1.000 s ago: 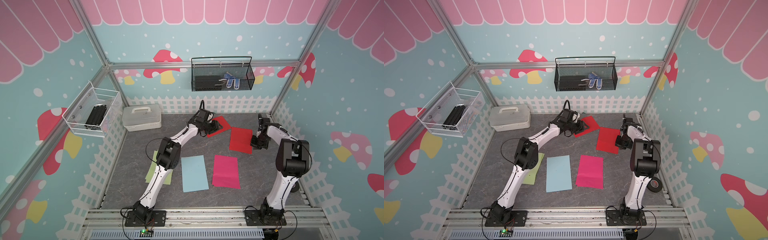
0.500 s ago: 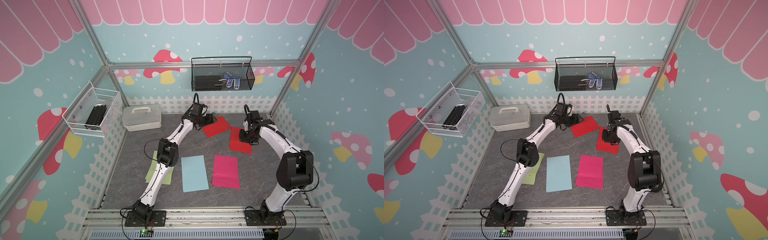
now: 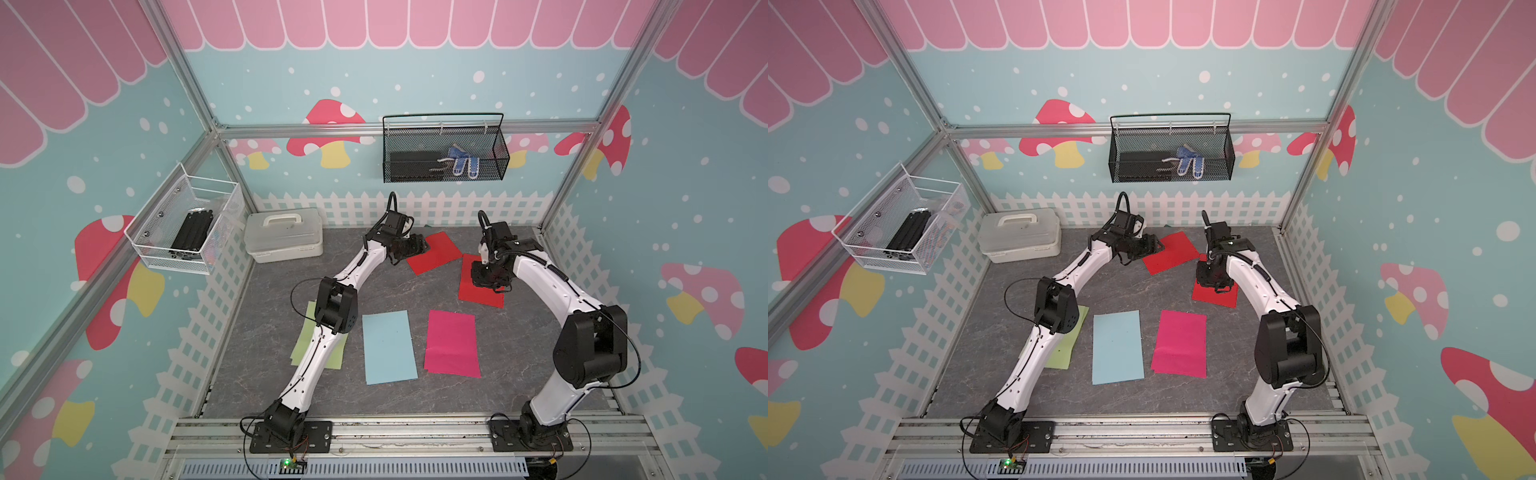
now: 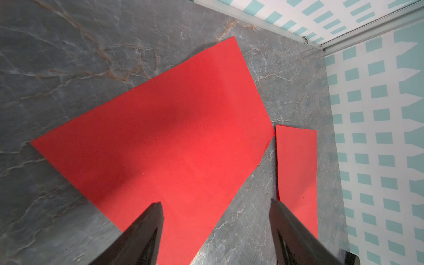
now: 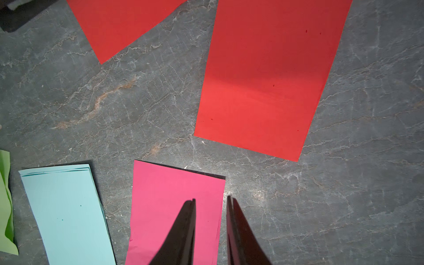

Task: Sort the scattered colored papers by color
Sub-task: Pick up the colored paper from the center of the board.

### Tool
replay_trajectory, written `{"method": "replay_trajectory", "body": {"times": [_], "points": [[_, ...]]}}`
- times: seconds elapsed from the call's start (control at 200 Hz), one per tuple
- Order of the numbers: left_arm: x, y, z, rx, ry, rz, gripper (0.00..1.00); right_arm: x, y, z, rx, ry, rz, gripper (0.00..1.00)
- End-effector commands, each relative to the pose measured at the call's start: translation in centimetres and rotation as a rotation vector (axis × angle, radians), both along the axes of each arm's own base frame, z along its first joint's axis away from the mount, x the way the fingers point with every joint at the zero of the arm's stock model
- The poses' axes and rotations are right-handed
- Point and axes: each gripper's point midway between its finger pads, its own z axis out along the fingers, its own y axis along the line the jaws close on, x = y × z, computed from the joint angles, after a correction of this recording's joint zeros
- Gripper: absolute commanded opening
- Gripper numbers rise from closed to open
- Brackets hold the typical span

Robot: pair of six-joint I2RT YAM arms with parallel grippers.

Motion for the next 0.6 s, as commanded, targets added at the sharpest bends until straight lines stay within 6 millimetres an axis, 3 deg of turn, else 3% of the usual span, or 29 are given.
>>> {"method": "replay_trajectory", "body": {"times": [0.0,0.305,0.595], "points": [[-0.7,0.4,-3.4,0.048,0.055,0.004,0.75,-0.5,0.1,1.2,-0.008,-0.017,-0.002,0.26],[-1.3,0.6,-5.0,0.078,0.088,0.009,0.75,-0.7,0.4,1.0,-0.008,-0.011,0.009,0.25],[-3.3,1.3,-7.1,0.128,0.156,0.004,0.75,-0.6,0.3,1.2,-0.016,-0.019,0.009,0.24]]}}
